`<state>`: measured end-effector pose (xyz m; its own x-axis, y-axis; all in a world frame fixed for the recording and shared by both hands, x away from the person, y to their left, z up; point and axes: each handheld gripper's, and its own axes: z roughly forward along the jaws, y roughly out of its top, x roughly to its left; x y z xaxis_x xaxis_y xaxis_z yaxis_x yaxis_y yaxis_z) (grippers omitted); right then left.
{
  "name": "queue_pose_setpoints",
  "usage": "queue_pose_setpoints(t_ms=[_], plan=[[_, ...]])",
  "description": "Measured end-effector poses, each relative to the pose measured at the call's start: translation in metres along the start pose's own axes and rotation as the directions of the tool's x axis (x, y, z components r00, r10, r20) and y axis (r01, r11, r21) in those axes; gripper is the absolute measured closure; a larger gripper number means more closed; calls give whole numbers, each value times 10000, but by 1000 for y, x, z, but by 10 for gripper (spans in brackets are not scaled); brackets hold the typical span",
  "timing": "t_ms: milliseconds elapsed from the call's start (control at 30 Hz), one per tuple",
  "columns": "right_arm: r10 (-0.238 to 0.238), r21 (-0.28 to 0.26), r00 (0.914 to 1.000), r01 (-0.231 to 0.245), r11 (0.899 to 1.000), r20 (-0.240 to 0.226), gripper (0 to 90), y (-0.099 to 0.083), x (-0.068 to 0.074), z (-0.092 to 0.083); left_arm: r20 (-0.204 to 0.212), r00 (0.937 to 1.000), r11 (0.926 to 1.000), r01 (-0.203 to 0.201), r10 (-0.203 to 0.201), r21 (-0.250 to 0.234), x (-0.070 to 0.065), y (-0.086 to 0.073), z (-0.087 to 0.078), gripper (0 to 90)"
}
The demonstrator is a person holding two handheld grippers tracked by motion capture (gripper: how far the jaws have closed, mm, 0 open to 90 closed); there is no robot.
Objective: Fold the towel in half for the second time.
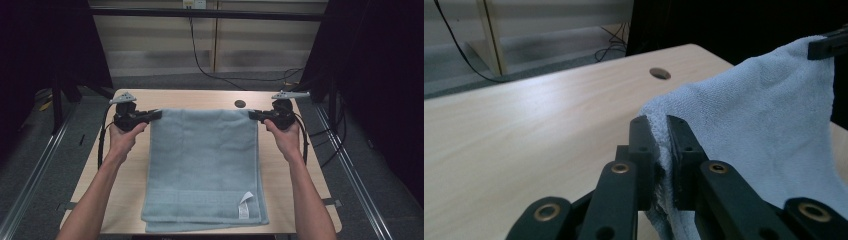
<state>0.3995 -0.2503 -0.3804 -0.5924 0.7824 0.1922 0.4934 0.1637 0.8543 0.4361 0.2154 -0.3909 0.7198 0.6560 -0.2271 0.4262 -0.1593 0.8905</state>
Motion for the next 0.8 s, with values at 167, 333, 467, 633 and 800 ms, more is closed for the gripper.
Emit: queue_pose_setpoints(t_ms=[167,333,467,633,800], plan=[[-191,-117,9989,197,9997,439,830,22,-2,-4,232,9990,9958,387,-369,-825,5,24,-4,829],[-278,-452,9978,305,9985,597,831,38,-3,-10,171,9998,9969,-71,84,-781,-1,33,-6,830],[-288,-510,9984,312,9982,488,830,30,2,-13,164,9988,9971,-444,455,-612,-6,22,-10,829],[-301,-506,9994,308,9982,140,830,6,12,-22,472,9946,9940,-899,929,-624,-19,5,-23,829],[-318,-661,9994,309,9973,-126,829,-11,20,-36,436,9918,9917,-1176,1199,-527,-23,-13,-35,829]])
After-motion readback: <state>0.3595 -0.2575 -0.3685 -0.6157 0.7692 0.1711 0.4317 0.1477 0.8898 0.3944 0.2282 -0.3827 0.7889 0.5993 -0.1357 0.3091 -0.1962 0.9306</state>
